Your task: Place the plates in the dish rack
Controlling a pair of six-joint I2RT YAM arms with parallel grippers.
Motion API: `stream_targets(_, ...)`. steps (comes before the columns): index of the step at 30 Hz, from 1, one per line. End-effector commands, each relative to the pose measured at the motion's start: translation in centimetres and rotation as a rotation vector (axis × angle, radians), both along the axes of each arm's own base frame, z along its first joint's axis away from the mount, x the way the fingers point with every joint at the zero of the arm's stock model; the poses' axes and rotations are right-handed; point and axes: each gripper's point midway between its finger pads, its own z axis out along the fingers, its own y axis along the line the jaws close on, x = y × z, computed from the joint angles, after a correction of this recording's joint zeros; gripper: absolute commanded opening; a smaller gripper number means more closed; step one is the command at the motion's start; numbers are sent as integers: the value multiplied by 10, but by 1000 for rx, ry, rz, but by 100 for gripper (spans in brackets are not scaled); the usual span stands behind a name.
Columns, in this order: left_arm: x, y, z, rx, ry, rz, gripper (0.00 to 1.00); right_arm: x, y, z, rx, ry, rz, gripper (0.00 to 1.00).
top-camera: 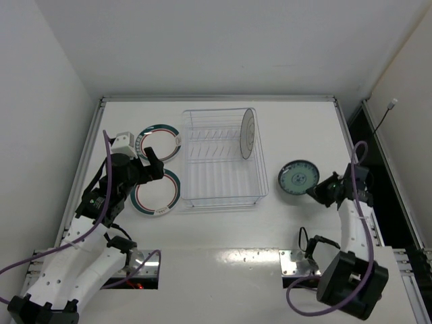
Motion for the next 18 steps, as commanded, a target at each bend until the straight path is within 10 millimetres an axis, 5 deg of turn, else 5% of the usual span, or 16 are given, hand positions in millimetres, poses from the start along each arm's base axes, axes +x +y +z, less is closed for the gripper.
stream_targets(1, 1, 5, 8, -4, -24, 23, 100, 17, -19, 46, -169, -96, 58, 0)
stream_targets(8, 1, 5, 8, -4, -24, 23, 100, 34, -9, 85, -207, -201, 126, 0)
stream_targets(13, 1, 5, 8, -13, -23, 27, 100, 54, 1, 141, -270, -327, 177, 0)
stream_targets(16, 1, 5, 8, -13, -23, 27, 100, 66, 9, 191, -315, -429, 179, 0)
stream_targets(18, 1, 5, 8, -13, -23, 27, 100, 69, 18, 204, -338, -446, 189, 0)
